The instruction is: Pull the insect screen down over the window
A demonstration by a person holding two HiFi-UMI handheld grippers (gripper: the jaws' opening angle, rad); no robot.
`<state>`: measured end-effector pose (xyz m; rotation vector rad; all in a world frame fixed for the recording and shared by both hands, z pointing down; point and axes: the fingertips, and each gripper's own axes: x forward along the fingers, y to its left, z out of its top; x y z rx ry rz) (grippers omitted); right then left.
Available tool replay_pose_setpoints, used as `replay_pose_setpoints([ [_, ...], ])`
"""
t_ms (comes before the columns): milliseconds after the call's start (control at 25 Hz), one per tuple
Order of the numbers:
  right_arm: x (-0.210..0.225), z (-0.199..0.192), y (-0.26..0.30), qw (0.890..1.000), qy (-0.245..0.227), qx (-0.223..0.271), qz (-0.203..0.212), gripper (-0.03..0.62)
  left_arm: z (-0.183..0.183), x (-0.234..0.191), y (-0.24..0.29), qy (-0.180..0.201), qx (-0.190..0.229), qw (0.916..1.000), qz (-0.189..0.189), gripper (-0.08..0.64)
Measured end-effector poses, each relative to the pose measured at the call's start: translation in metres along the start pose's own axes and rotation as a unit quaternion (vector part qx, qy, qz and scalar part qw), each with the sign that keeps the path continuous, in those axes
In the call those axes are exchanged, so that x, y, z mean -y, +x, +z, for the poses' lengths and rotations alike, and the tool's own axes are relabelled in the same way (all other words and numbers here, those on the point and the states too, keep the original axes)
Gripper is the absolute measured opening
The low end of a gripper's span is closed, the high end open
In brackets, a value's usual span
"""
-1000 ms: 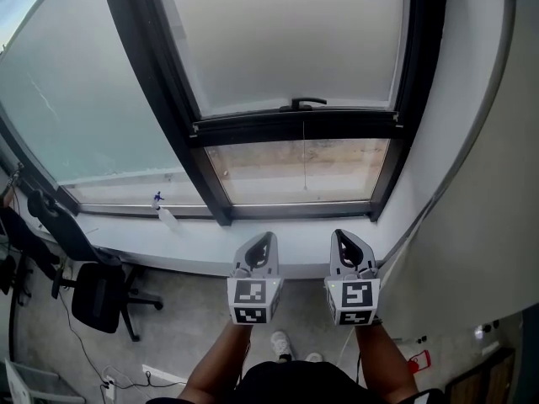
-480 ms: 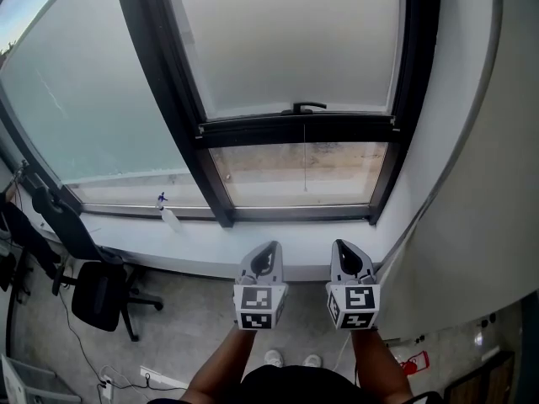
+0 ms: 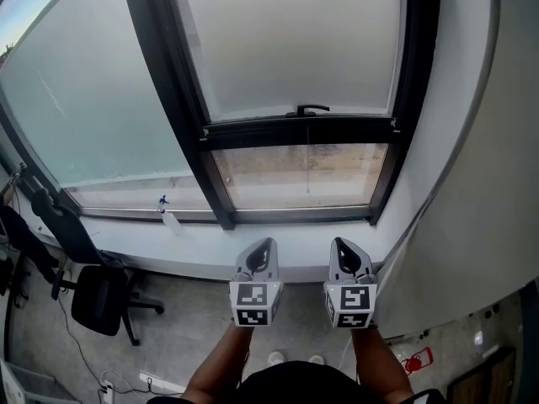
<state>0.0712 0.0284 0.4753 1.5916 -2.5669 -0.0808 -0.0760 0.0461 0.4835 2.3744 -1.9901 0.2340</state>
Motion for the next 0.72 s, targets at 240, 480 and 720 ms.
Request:
replay_pose_setpoints([
  [240, -0.012, -0.004, 0.002, 1.000, -0.010, -0.008, -0.001, 0.005, -0.002, -0.007, -0.003, -0.002, 0.001, 1.0000, -0.005, 0.003],
  [480, -0.018, -0.001, 0.002, 1.000, -0.016, -0.006, -0.005, 0.005, -0.004, -0.007, -0.006, 0.001, 0.000, 0.9999, -0.014, 0.003],
  [720, -0.025, 0.005, 0.005, 1.000, -0.024, -0.001, -0.005, 0.005, -0.002, -0.014, -0.008, 0.001, 0.002, 0.9999, -0.015, 0.003],
])
